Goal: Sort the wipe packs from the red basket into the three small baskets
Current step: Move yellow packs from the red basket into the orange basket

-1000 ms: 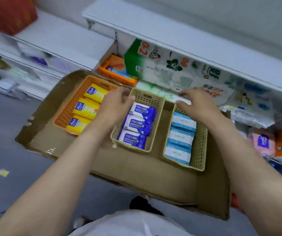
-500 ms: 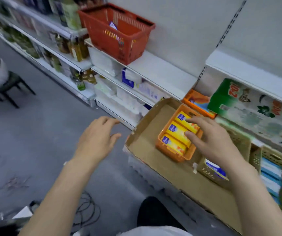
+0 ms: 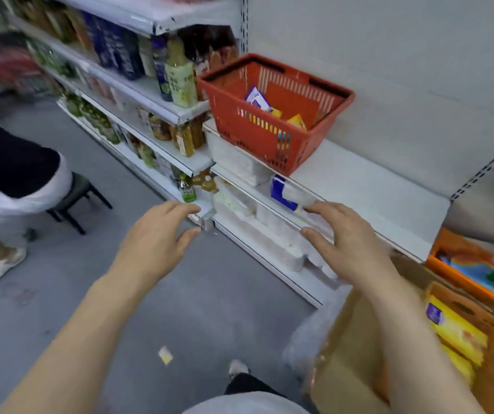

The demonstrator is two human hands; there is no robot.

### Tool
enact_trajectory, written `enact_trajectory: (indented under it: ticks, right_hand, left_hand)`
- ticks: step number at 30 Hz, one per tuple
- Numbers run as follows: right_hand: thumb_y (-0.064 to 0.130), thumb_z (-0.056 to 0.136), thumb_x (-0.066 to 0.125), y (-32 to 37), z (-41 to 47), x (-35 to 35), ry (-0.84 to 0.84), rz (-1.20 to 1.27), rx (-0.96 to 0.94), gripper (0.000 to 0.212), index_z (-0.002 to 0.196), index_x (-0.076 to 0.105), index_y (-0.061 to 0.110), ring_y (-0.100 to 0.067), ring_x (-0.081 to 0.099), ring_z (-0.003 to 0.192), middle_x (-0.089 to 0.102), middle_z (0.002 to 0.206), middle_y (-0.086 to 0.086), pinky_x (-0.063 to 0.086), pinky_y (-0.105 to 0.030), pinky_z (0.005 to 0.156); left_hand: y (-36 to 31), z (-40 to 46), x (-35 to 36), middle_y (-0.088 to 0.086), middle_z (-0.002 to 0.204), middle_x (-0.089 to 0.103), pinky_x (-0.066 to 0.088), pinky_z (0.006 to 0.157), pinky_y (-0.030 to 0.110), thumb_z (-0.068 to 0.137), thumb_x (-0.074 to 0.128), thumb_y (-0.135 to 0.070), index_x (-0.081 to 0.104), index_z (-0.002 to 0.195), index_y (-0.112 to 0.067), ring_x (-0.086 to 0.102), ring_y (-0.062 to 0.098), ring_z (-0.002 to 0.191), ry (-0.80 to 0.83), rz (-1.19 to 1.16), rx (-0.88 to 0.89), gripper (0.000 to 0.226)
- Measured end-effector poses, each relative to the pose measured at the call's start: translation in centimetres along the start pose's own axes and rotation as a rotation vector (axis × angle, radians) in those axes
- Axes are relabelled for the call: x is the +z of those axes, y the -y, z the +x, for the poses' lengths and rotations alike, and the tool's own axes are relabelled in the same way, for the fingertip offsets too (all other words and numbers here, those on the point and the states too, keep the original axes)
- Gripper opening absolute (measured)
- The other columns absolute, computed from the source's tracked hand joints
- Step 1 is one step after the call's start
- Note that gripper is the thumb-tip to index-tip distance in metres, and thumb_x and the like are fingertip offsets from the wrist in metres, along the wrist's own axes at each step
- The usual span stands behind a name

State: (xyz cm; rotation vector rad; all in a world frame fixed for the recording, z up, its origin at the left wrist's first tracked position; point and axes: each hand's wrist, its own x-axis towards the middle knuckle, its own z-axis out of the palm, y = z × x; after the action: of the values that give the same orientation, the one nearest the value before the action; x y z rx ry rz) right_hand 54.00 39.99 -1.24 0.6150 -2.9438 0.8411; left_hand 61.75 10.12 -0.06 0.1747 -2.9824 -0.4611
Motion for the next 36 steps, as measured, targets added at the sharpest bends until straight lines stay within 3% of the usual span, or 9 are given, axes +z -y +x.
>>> enact_trajectory:
  ticks: [5, 10, 17, 25, 31, 36]
  right_hand:
    - [0.034, 0.093, 0.062, 3.2, 10.5, 2.0, -0.048, 0.012, 0.034, 0.041, 0.133, 0.058, 0.022, -0.017, 0.048, 0.125, 0.056, 0.135, 0.005, 0.031, -0.019, 0.096]
    - [0.03, 0.093, 0.063, 5.6, 19.3, 4.1, -0.068, -0.029, 0.096, 0.041, 0.133, 0.058, 0.022, -0.017, 0.048, 0.126, 0.056, 0.136, 0.004, 0.035, -0.024, 0.1]
    - [0.029, 0.091, 0.067, 8.1, 30.0, 6.1, -0.179, -0.101, 0.261, 0.041, 0.13, 0.061, 0.02, -0.019, 0.051, 0.125, 0.057, 0.134, 0.0, 0.036, -0.026, 0.102]
    - [0.027, 0.091, 0.068, 6.6, 37.8, 6.0, -0.211, -0.123, 0.429, 0.036, 0.126, 0.064, 0.017, -0.022, 0.055, 0.121, 0.062, 0.129, -0.003, 0.039, -0.029, 0.101]
    - [0.032, 0.092, 0.067, -0.3, 44.5, 6.1, -0.112, -0.116, 0.451, 0.039, 0.128, 0.062, 0.019, -0.023, 0.054, 0.121, 0.061, 0.129, -0.003, 0.04, -0.033, 0.098]
    - [0.045, 0.094, 0.06, -6.6, 49.9, 7.0, 0.165, -0.159, 0.558, 0.045, 0.135, 0.054, 0.03, -0.023, 0.06, 0.114, 0.064, 0.126, -0.003, 0.049, -0.036, 0.09]
  left_hand:
    - [4.1, 11.9, -2.6, -0.004, 0.128, 0.058, 0.048, 0.096, 0.04, 0.094, 0.061, -0.034, 0.056, 0.132, -0.027, 0.053, 0.021, 0.12, -0.014, 0.009, 0.074, 0.038]
    - [7.8, 23.2, -1.2, -0.002, 0.126, 0.059, 0.045, 0.092, 0.036, 0.093, 0.064, -0.031, 0.059, 0.129, -0.024, 0.055, 0.02, 0.114, 0.005, -0.055, 0.21, 0.038]
    - [12.4, 38.7, 0.3, -0.008, 0.131, 0.057, 0.048, 0.094, 0.038, 0.092, 0.064, -0.032, 0.058, 0.129, -0.026, 0.052, 0.016, 0.121, 0.1, -0.162, 0.394, 0.038]
    - [10.9, 51.3, 2.5, -0.001, 0.129, 0.059, 0.045, 0.097, 0.035, 0.091, 0.065, -0.029, 0.06, 0.128, -0.021, 0.054, 0.021, 0.119, 0.2, -0.203, 0.541, 0.038]
    - [9.0, 58.6, 6.2, 0.001, 0.133, 0.056, 0.044, 0.1, 0.037, 0.092, 0.064, -0.036, 0.057, 0.131, -0.022, 0.051, 0.023, 0.123, 0.26, -0.193, 0.482, 0.042]
    - [6.9, 63.1, 8.5, 0.003, 0.132, 0.057, 0.042, 0.101, 0.036, 0.09, 0.066, -0.042, 0.056, 0.132, -0.021, 0.052, 0.023, 0.122, 0.353, -0.181, 0.467, 0.049]
